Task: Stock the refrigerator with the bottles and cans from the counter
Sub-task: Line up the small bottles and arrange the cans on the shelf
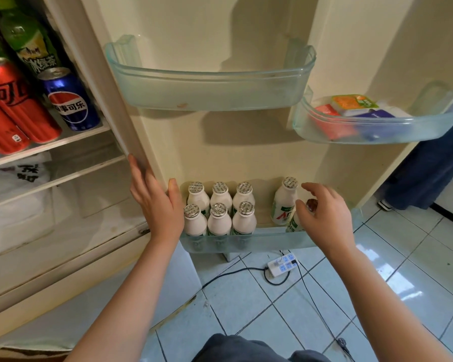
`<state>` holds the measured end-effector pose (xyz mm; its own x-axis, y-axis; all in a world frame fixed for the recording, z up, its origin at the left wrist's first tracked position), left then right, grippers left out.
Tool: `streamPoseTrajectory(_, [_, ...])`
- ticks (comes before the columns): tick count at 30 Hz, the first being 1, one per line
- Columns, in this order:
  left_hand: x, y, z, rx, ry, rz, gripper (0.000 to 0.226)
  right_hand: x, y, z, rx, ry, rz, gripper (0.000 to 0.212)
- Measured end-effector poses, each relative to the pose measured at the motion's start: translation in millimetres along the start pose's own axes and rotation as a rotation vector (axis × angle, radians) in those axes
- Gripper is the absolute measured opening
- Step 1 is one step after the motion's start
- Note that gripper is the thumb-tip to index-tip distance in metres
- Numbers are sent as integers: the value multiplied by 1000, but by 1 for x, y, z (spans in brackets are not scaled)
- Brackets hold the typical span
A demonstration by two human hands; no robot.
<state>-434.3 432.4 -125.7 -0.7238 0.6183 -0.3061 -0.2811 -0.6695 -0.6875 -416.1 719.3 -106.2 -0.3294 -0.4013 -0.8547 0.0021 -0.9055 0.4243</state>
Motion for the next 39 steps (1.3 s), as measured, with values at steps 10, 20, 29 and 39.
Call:
streamPoseTrajectory(10, [-2, 2, 2, 17, 19, 31, 55, 10, -21, -1, 121, 171, -99, 36])
streamPoseTrajectory(20, [-5, 4, 4, 5, 61, 92, 59, 19, 7, 2, -6, 242, -104, 43])
streamPoseTrajectory(29, [-9, 3, 4, -7, 91, 115, 59, 26, 28, 2, -123, 319, -103, 42])
streamPoseTrajectory(39, [-10, 1, 4, -12, 92, 97, 61, 21, 20, 7, -107, 420, 38, 36])
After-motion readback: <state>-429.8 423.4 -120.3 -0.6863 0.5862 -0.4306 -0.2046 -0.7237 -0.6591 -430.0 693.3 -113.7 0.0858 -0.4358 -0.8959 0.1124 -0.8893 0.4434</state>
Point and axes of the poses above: each hand's wrist, its own z-axis towards the middle knuckle, its own x-axis out of the palm, y = z × x, the point moved 1 cm from there along z, towards the middle knuckle, and after that the axes turned 10 degrees about -z, right-handed, at the moved point
